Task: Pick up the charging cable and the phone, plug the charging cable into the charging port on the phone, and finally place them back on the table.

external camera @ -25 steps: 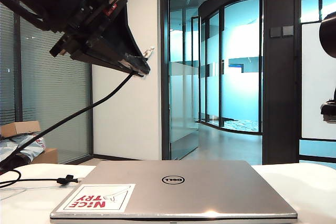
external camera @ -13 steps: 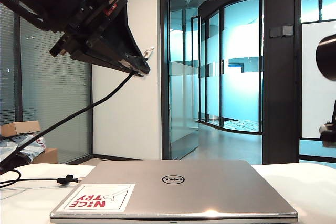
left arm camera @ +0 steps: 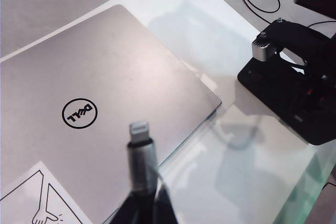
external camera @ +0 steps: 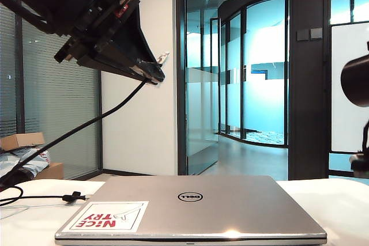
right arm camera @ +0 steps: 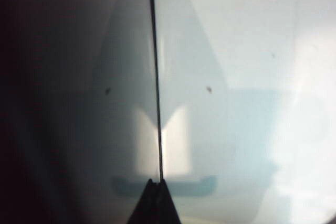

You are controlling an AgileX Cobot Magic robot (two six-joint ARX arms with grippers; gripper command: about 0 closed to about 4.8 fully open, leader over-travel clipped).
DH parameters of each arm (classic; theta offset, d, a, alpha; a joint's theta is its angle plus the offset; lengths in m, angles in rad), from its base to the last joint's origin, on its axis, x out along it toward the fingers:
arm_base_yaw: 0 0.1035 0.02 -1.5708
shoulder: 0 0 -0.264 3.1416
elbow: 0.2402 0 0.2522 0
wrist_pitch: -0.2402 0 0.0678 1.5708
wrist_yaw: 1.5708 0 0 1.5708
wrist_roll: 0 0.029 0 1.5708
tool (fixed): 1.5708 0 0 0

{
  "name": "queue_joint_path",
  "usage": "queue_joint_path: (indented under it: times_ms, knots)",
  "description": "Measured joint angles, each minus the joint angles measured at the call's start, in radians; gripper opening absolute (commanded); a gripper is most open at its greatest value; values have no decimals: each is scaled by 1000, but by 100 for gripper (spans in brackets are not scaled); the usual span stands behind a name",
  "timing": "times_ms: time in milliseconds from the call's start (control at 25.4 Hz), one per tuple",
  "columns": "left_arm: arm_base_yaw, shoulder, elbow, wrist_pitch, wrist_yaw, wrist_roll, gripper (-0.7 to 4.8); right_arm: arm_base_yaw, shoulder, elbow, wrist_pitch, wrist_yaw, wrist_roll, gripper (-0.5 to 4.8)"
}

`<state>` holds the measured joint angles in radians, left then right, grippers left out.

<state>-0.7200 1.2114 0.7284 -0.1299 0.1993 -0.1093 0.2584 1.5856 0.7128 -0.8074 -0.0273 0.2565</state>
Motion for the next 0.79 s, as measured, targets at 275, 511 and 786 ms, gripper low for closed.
queue_joint_path:
  times_ms: [275,511,786]
  knots:
    - [-106,0,0,-40,0,-31,-7,0,-103,204,-71,-220,-53,-7]
    - [-167,16,0,-42,0,-229,-7,0,-146,208,240,-569,91,-6]
    - [-188,53,0,-43,0,-407,-7,1,-146,200,572,-785,365,-5]
